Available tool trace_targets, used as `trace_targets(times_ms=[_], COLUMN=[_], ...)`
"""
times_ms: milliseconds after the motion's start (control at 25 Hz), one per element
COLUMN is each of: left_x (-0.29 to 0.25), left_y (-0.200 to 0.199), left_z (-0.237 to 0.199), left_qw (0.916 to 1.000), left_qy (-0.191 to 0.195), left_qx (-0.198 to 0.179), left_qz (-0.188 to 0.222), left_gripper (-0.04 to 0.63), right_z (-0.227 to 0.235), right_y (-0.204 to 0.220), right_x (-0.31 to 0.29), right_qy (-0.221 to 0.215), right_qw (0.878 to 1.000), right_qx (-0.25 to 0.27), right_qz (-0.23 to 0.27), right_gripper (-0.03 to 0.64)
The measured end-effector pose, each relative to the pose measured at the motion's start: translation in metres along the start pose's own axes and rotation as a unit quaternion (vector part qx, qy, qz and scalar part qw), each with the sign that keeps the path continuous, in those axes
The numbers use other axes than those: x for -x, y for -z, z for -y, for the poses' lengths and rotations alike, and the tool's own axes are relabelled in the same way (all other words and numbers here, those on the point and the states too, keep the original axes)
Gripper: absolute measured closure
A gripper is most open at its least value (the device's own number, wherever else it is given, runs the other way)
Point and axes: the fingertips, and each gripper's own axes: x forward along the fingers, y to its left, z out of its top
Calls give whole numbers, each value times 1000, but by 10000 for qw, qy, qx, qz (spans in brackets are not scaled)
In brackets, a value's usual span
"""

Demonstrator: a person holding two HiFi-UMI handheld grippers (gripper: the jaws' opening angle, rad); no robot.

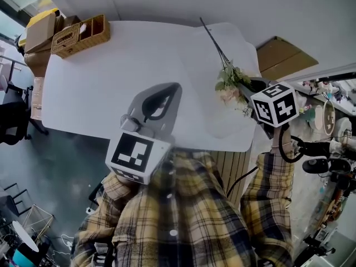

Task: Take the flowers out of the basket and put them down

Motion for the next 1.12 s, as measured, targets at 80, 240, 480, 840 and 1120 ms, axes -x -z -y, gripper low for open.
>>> trace_targets(times_ms=[80,240,480,840,1120], left_x=[2,6,15,51,92], left_y=[1,2,1,5,8], left_z=[1,7,15,0,-35], left_qw=[10000,10000,9998,9984,9975], left_qy=[-18,-67,-195,-520,-662], left_qx=[-10,13,-2,49,84], left_qz=[24,70,104,205,250], left_gripper=[595,595,595,595,595], right_z=[-5,-14,-33,-86,-143], right_y=[-10,-27,-48,-91,-131], right_x=[16,38,62,71,59], right_qy=[37,26,-161,-468,-651], right_qw=[9998,9986,9951,9879,9845], right_qx=[30,52,127,381,662], right_qz=[200,535,967,1426,1488], right_gripper=[583,583,583,583,583])
